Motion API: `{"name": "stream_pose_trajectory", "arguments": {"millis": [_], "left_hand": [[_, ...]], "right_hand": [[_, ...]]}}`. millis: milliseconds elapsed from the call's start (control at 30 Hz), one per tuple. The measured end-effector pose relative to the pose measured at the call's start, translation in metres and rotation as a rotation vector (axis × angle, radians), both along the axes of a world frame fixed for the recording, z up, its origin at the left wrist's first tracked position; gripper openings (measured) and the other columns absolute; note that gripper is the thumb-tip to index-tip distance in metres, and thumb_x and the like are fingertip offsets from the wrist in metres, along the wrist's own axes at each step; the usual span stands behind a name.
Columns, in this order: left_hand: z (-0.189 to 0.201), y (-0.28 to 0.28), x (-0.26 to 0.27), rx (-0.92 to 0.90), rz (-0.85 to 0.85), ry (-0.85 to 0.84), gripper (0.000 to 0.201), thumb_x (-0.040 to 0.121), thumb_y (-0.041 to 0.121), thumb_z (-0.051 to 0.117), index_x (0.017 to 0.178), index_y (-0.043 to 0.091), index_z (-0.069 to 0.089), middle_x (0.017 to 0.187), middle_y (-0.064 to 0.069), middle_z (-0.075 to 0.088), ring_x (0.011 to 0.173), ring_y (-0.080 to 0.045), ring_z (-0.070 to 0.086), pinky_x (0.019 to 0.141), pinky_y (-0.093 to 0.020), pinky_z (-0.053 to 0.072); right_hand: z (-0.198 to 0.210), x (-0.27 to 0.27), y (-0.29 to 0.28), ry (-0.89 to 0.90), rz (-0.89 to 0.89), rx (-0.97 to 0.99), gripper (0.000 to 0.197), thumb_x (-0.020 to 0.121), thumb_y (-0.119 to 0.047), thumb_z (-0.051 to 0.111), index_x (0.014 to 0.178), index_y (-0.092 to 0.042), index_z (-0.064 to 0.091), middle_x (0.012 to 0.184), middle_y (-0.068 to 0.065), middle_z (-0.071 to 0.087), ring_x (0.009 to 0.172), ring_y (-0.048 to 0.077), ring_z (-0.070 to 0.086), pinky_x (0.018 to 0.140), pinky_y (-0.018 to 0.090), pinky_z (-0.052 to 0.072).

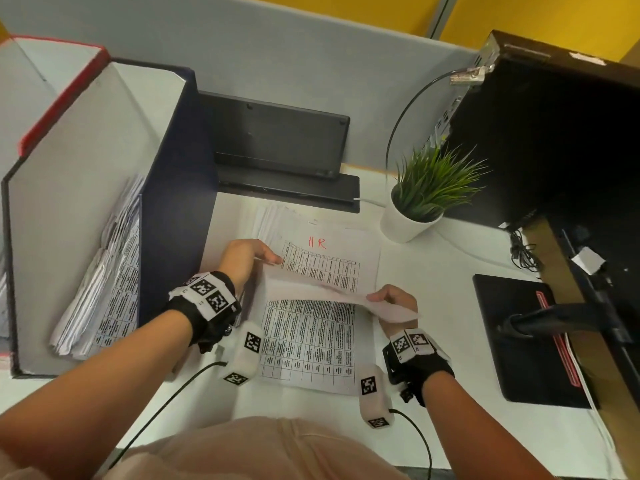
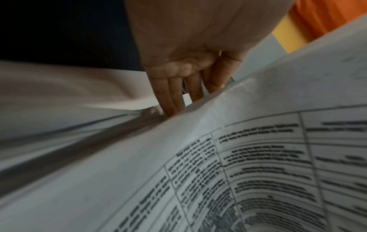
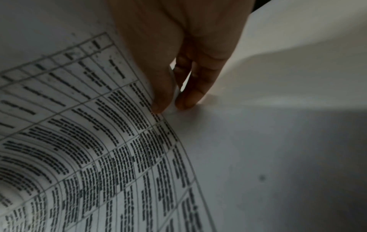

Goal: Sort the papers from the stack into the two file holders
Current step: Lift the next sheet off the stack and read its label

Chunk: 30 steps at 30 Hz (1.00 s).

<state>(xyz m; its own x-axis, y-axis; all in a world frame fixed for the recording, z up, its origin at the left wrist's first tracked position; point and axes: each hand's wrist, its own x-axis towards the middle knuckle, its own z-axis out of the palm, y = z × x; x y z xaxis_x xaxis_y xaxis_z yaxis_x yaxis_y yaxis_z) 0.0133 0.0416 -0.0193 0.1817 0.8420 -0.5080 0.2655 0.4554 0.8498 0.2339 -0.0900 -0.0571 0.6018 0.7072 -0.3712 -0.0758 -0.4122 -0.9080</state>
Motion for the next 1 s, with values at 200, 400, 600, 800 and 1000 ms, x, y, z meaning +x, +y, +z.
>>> {"name": "stream_pose_trajectory", "arguments": {"millis": [200, 400, 600, 800, 1000], "left_hand": [[-0.008, 0.013, -0.002, 0.179, -0.198, 0.508, 0.028, 0.087, 0.026, 0.062, 0.083, 0.0, 0.069, 0.082, -0.014, 0.069, 0.077, -0.027, 0.064, 0.074, -0.035, 0.054], [-0.008, 0.012, 0.004, 0.25, -0.287, 0.659, 0.031, 0.069, 0.036, 0.08, 0.069, 0.007, 0.07, 0.066, -0.003, 0.063, 0.064, -0.015, 0.058, 0.051, -0.021, 0.041], [-0.014, 0.013, -0.002, 0.276, -0.355, 0.638, 0.027, 0.08, 0.017, 0.07, 0.057, 0.005, 0.061, 0.073, -0.014, 0.066, 0.072, -0.025, 0.062, 0.066, -0.03, 0.051], [-0.013, 0.008, -0.005, 0.381, -0.37, 0.571, 0.028, 0.087, 0.011, 0.058, 0.059, 0.004, 0.058, 0.061, -0.007, 0.052, 0.063, -0.022, 0.051, 0.06, -0.025, 0.041], [-0.007, -0.017, -0.005, 0.437, -0.125, 0.102, 0.024, 0.087, 0.001, 0.055, 0.072, 0.018, 0.061, 0.082, -0.005, 0.065, 0.074, -0.02, 0.06, 0.066, -0.029, 0.05]], "right_hand": [[0.003, -0.003, -0.001, 0.427, -0.225, 0.027, 0.052, 0.068, 0.016, 0.039, 0.024, -0.012, 0.04, 0.033, 0.001, 0.043, 0.029, 0.014, 0.046, 0.034, 0.014, 0.038], [-0.004, -0.005, 0.0, 0.429, -0.281, 0.033, 0.039, 0.058, 0.01, 0.047, 0.026, -0.012, 0.041, 0.053, 0.003, 0.038, 0.051, 0.023, 0.038, 0.047, 0.019, 0.037], [-0.002, -0.008, -0.001, 0.328, -0.232, 0.074, 0.032, 0.052, 0.005, 0.053, 0.028, -0.015, 0.048, 0.054, 0.005, 0.044, 0.054, 0.022, 0.04, 0.049, 0.02, 0.038], [-0.004, -0.003, 0.005, 0.409, -0.272, 0.103, 0.033, 0.063, 0.013, 0.048, 0.038, -0.007, 0.054, 0.052, 0.007, 0.049, 0.055, 0.025, 0.042, 0.054, 0.024, 0.04], [-0.01, 0.007, 0.002, 0.256, -0.23, 0.093, 0.042, 0.073, 0.018, 0.045, 0.038, -0.005, 0.046, 0.045, 0.004, 0.06, 0.042, 0.016, 0.057, 0.04, 0.012, 0.043]]}}
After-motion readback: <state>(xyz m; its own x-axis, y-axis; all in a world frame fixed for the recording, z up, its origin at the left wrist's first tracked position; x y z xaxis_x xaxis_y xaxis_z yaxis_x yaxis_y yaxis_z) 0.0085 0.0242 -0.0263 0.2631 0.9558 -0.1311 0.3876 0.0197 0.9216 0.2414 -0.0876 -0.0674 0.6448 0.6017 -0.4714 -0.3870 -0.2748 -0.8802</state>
